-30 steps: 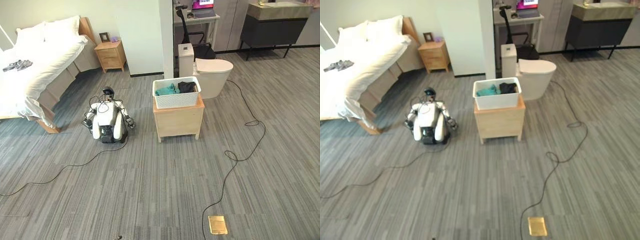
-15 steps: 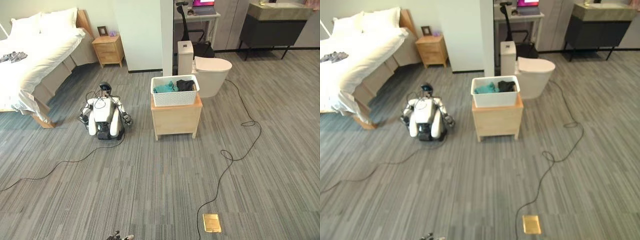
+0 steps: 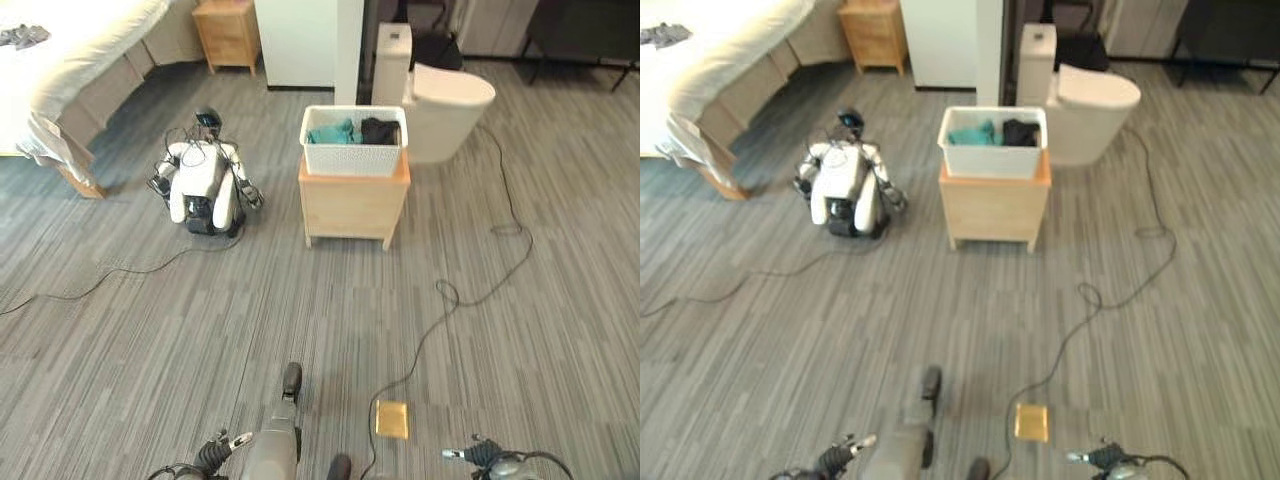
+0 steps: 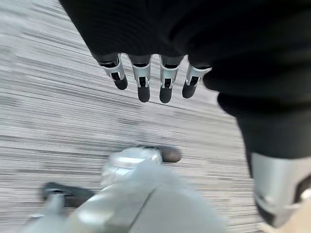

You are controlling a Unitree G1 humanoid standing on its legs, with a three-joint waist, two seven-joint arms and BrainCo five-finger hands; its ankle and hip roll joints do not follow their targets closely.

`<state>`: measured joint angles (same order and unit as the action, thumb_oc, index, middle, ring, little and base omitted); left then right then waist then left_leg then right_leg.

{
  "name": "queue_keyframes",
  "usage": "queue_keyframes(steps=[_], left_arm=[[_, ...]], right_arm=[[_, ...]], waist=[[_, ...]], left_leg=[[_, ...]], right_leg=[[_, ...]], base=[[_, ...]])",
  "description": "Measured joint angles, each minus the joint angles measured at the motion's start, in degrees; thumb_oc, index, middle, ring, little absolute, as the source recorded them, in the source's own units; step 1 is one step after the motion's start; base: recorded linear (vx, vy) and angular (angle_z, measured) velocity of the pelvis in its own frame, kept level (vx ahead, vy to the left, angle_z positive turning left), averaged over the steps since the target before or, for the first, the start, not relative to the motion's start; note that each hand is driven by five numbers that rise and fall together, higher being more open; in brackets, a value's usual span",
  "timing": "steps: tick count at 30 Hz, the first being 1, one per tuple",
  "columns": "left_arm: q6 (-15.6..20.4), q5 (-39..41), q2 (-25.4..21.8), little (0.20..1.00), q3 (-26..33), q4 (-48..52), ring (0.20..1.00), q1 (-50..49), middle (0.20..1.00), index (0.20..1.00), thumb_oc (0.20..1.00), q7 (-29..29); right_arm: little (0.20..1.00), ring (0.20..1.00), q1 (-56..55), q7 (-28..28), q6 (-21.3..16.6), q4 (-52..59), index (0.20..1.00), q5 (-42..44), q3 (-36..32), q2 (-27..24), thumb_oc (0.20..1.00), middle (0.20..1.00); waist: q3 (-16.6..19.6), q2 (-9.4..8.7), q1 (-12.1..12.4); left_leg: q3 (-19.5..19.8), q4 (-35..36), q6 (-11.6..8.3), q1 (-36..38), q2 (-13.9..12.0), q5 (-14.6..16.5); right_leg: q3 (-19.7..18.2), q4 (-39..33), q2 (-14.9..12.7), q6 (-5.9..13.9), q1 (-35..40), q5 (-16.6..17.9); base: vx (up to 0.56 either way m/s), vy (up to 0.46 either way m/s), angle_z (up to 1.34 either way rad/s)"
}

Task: Grab the laundry basket,head to the washer,open it,put in the laundry and shut it.

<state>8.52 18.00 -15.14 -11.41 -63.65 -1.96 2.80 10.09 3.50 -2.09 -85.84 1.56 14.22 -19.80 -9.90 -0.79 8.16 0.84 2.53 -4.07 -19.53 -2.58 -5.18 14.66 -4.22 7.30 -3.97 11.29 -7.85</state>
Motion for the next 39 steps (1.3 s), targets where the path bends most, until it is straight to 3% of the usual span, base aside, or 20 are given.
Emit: queue_keyframes(steps=[3, 4, 6, 8, 10, 12, 13, 14, 17, 20, 22, 26, 27, 29, 30, 31, 32, 35, 37, 39], left_arm=[[0.00, -0.09, -0.44, 1.000, 1.99, -3.03, 1.000, -1.54, 1.000, 1.000, 1.000, -0.08], [-0.08, -0.10, 0.16, 1.000, 2.18, -4.83, 1.000, -1.55, 1.000, 1.000, 1.000, -0.09], [-0.18, -0.19, 0.11, 1.000, 1.18, -5.17, 1.000, -2.35, 1.000, 1.000, 1.000, 0.05], [0.00, -0.19, -0.40, 1.000, 1.31, -4.14, 1.000, -1.48, 1.000, 1.000, 1.000, 0.02], [0.05, -0.20, -0.12, 1.000, 0.77, -4.47, 1.000, 0.49, 1.000, 1.000, 1.000, -0.05], [0.38, -0.18, -0.49, 1.000, -0.20, -4.43, 1.000, 2.03, 1.000, 1.000, 1.000, -0.17], [0.60, -0.13, -0.29, 1.000, -0.81, -4.19, 1.000, 2.58, 1.000, 1.000, 1.000, -0.35], [0.77, -0.16, -0.67, 1.000, -0.89, -3.84, 1.000, 2.65, 1.000, 1.000, 1.000, -0.42], [0.79, -0.17, -0.59, 1.000, -0.46, -3.16, 1.000, 1.77, 1.000, 1.000, 1.000, -0.50], [0.77, -0.49, -0.24, 1.000, -0.04, -3.99, 1.000, 1.30, 1.000, 1.000, 1.000, -0.55], [0.79, -0.59, -0.25, 1.000, -0.11, -3.85, 1.000, 0.75, 1.000, 1.000, 1.000, -0.48], [1.04, -1.01, 2.11, 1.000, -0.58, -3.11, 1.000, 0.60, 1.000, 1.000, 1.000, -0.31], [1.05, -0.98, 2.49, 1.000, -0.50, -4.60, 1.000, 0.69, 1.000, 1.000, 1.000, -0.38], [0.90, -0.94, 1.88, 1.000, -0.12, -5.03, 1.000, -1.06, 1.000, 1.000, 1.000, -0.36], [0.83, -0.52, 2.10, 1.000, 0.73, -4.14, 1.000, -2.09, 1.000, 1.000, 1.000, -0.42], [0.82, -0.41, 2.11, 1.000, 1.00, -3.12, 1.000, -2.19, 1.000, 1.000, 1.000, -0.41], [0.82, -0.31, 1.86, 1.000, 1.68, -2.77, 1.000, -2.92, 1.000, 1.000, 1.000, -0.36], [0.57, 0.18, 0.67, 1.000, 4.35, -0.84, 1.000, -3.71, 1.000, 1.000, 1.000, -0.32], [1.17, 2.25, -1.64, 1.000, 6.81, 7.23, 1.000, -5.92, 1.000, 1.000, 1.000, -0.35], [1.25, 2.33, -1.95, 1.000, 6.40, 9.35, 1.000, -6.36, 1.000, 1.000, 1.000, -0.46]], right_arm=[[1.000, 1.000, -3.13, -0.18, 0.07, -1.40, 1.000, -0.08, 0.04, 3.44, 1.000, 1.000], [1.000, 1.000, -4.57, -0.60, 0.34, -2.22, 1.000, -0.10, 0.10, 4.26, 1.000, 1.000], [1.000, 1.000, -7.78, -0.98, 0.85, -0.57, 1.000, -0.10, 2.29, 5.48, 1.000, 1.000], [1.000, 1.000, -9.75, -1.50, 0.78, 1.95, 1.000, -0.15, 2.84, 6.22, 1.000, 1.000], [1.000, 1.000, -9.53, -1.33, 0.76, 3.77, 1.000, -0.14, 2.73, 5.32, 1.000, 1.000], [1.000, 1.000, -8.41, -0.79, 0.64, 5.00, 1.000, -0.14, 2.78, 5.05, 1.000, 1.000], [1.000, 1.000, -7.96, -0.74, 0.54, 5.44, 1.000, -0.20, 2.77, 3.95, 1.000, 1.000], [1.000, 1.000, -7.13, -0.70, 0.36, 6.11, 1.000, -0.18, 3.12, 2.56, 1.000, 1.000], [1.000, 1.000, -7.21, -0.65, 0.47, 6.28, 1.000, -0.25, 3.23, 2.38, 1.000, 1.000], [1.000, 1.000, -8.15, -1.23, 0.70, 6.16, 1.000, -0.41, 2.13, 4.73, 1.000, 1.000], [1.000, 1.000, -10.04, -1.34, 0.77, 5.70, 1.000, -0.74, 0.98, 6.28, 1.000, 1.000], [1.000, 1.000, -12.38, -1.36, 1.22, 2.73, 1.000, -0.70, -0.68, 5.46, 1.000, 1.000], [1.000, 1.000, -11.68, -1.34, 1.20, 2.58, 1.000, -0.63, -1.35, 5.49, 1.000, 1.000], [1.000, 1.000, -11.51, -1.23, 0.76, 3.14, 1.000, -0.11, -1.83, 5.39, 1.000, 1.000], [1.000, 1.000, -11.37, -1.13, 0.64, 3.97, 1.000, 0.14, -2.59, 4.96, 1.000, 1.000], [1.000, 1.000, -10.48, -1.04, 0.34, 3.96, 1.000, 1.00, -2.80, 4.56, 1.000, 1.000], [1.000, 1.000, -8.32, -1.04, 0.73, 4.10, 1.000, 1.33, -1.64, 4.44, 1.000, 1.000], [1.000, 1.000, -6.16, -0.61, 1.37, 12.79, 1.000, 2.87, -0.17, 2.44, 1.000, 1.000], [1.000, 1.000, -12.88, -0.74, -1.81, 37.59, 1.000, 3.28, -1.19, -2.46, 1.000, 1.000], [1.000, 1.000, -12.82, -0.65, -0.89, 40.17, 1.000, 3.27, -1.64, -3.59, 1.000, 1.000]], waist=[[3.49, -4.95, 0.48], [4.15, -4.97, 0.48], [5.42, -3.95, 0.22], [6.36, -5.71, -0.55], [5.54, -4.67, -1.68], [4.61, -3.07, -1.74], [4.14, -1.39, -2.14], [3.03, -0.70, -2.19], [1.88, -0.43, -2.47], [1.35, -2.35, -2.77], [1.72, -3.90, -4.24], [2.24, 0.17, -5.76], [2.61, 0.24, -5.71], [4.30, -1.00, -4.89], [4.68, -1.83, -4.41], [4.21, -0.82, -3.74], [3.91, -1.91, -2.16], [3.02, -3.50, -3.62], [2.38, -4.85, -4.33], [2.33, -4.48, -4.43]], left_leg=[[-4.11, -15.29, 5.51, -1.83, 5.40, -0.19], [-6.10, -14.96, 9.42, 0.24, 6.37, 0.61], [-7.66, -9.68, 11.59, 5.66, 5.65, 1.85], [-6.56, -8.20, 14.13, 9.60, 7.46, 4.11], [-5.81, -7.88, 14.72, 13.00, 8.48, 5.53], [-5.46, -8.08, 14.69, 15.65, 8.31, 5.80], [-4.16, -7.08, 17.28, 17.08, 7.80, 8.28], [-4.70, -5.11, 14.06, 19.85, 7.10, 7.36], [-6.30, -2.75, 11.09, 23.51, 6.15, 8.32], [-6.07, -0.90, 8.74, 26.92, 5.51, 10.39], [-2.92, -0.62, 7.23, 29.67, 5.57, 12.86], [0.41, -4.50, 4.29, 32.35, -0.64, 15.03], [0.84, -8.83, 3.22, 31.77, -1.48, 15.46], [1.51, -32.75, -2.34, 21.74, -1.80, 14.26], [2.80, -42.93, -3.56, 16.08, -2.10, 11.11], [3.98, -53.16, -3.38, 10.02, -2.12, 3.23], [5.00, -57.68, -3.24, 5.58, -2.05, 2.02], [2.53, -49.32, -0.79, 1.19, -4.10, 4.22], [-3.05, -16.70, -1.71, 6.56, -7.90, 3.27], [-2.76, -6.19, -3.21, 8.58, -8.05, 2.22]], right_leg=[[-1.49, 3.45, -2.93, 3.63, 1.68, -5.10], [-1.41, 8.90, -3.10, 4.57, 0.95, -5.67], [-0.56, 26.57, -3.56, 6.00, -4.54, -6.95], [0.11, 46.76, -11.36, 9.17, -13.18, -6.48], [1.06, 55.71, -18.17, 12.07, -17.00, -4.74], [1.14, 54.42, -21.36, 12.01, -19.34, -4.47], [1.97, 52.35, -22.16, 11.49, -21.20, -4.88], [3.14, 44.78, -22.32, 10.71, -23.59, -4.79], [6.69, 26.49, -21.13, 10.44, -24.60, -1.62], [3.59, 8.10, -17.14, 11.86, -26.07, 8.33], [-0.09, 2.99, -16.48, 11.86, -23.87, 12.53], [-0.07, 2.34, -10.63, 7.73, -15.99, 15.32], [0.57, 3.36, -9.97, 5.61, -14.92, 13.71], [2.62, 1.41, -8.90, 3.00, -11.34, 11.75], [2.27, 1.97, -7.97, 0.99, -11.12, 11.42], [1.81, 2.25, -7.03, -0.25, -11.11, 10.65], [1.10, 2.09, -7.01, -1.22, -10.78, 11.00], [-0.65, 0.32, -6.25, -2.10, -8.92, 10.25], [-1.78, 0.44, -5.77, -2.00, -7.64, 10.15], [-2.78, -0.11, -5.25, -0.66, -7.15, 9.74]], base=[[0.68, 0.412, -0.40], [0.27, 0.213, -0.21], [0.20, 0.206, -0.08], [0.32, 0.326, 0.08], [0.30, 0.219, 0.29], [0.28, 0.143, 0.14], [0.30, -0.006, -0.06], [0.30, -0.010, -0.02], [0.27, -0.056, -0.04], [0.27, -0.051, -0.02], [0.36, -0.098, 0.56], [0.52, -0.272, 0.90], [0.42, -0.423, 0.53], [0.20, -0.293, 0.25], [0.10, -0.108, -0.12], [0.13, -0.098, -0.43], [0.18, -0.121, -0.60], [0.16, -0.022, -0.35], [0.26, 0.166, -0.31], [0.28, 0.213, -0.16]])
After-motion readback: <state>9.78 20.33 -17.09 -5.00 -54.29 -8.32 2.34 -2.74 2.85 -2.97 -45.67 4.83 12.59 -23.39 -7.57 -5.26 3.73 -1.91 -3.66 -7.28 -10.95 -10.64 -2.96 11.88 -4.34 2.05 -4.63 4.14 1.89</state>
